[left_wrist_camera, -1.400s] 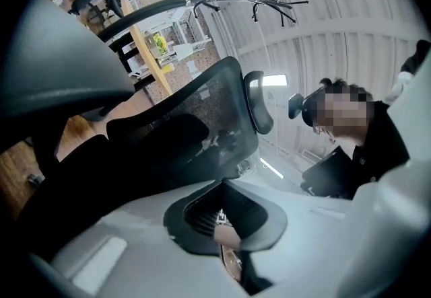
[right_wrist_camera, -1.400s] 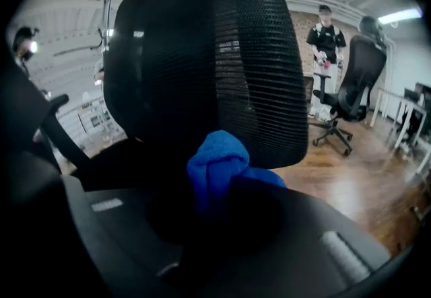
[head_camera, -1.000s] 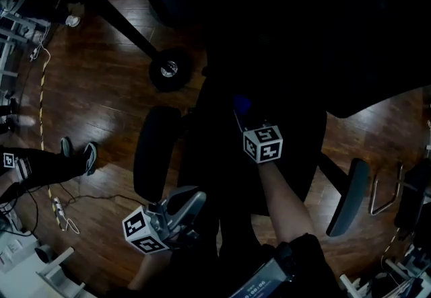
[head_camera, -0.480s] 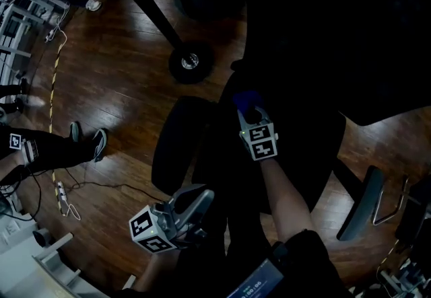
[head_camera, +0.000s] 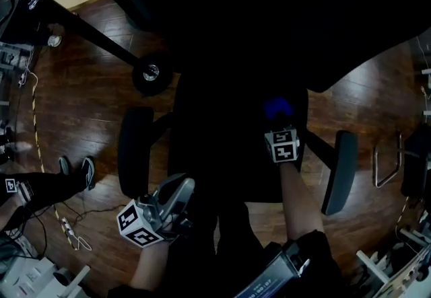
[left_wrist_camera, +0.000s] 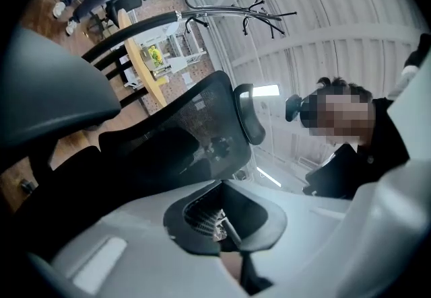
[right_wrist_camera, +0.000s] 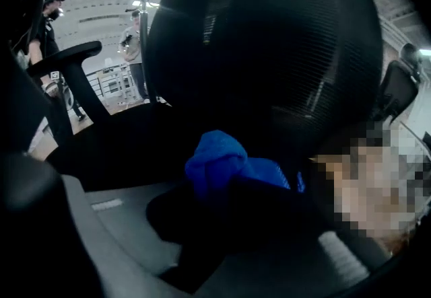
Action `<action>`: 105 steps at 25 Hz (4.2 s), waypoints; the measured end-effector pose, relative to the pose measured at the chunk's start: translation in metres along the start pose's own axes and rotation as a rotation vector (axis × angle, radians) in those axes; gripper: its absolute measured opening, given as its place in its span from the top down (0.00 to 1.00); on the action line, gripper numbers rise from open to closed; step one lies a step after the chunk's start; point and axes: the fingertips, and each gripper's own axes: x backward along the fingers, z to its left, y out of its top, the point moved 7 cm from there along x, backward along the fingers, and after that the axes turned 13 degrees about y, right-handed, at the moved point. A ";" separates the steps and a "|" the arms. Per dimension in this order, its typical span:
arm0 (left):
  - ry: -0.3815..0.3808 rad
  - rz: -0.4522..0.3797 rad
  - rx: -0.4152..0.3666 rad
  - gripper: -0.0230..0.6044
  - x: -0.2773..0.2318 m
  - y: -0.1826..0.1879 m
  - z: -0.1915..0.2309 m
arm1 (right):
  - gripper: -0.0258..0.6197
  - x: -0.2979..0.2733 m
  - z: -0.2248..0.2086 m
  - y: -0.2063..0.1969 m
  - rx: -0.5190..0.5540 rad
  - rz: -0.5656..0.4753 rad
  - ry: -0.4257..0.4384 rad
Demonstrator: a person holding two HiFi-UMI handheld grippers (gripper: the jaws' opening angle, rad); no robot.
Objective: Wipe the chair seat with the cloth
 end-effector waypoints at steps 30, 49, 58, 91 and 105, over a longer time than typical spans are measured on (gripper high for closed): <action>0.132 -0.156 -0.003 0.96 0.088 0.014 0.007 | 0.87 -0.106 0.245 0.076 0.206 -0.102 0.461; 0.066 0.027 -0.079 0.96 0.033 0.005 0.007 | 0.87 0.044 0.034 -0.050 -0.033 -0.030 0.001; 0.006 0.053 -0.083 0.96 -0.002 -0.010 -0.019 | 0.87 0.090 -0.012 -0.085 -0.089 -0.031 -0.069; 0.115 -0.199 -0.056 0.96 0.116 0.037 0.005 | 0.87 -0.054 0.252 -0.006 0.172 -0.060 0.403; -0.024 0.033 -0.086 0.96 0.017 0.007 -0.022 | 0.87 0.086 0.075 -0.102 -0.033 0.027 0.002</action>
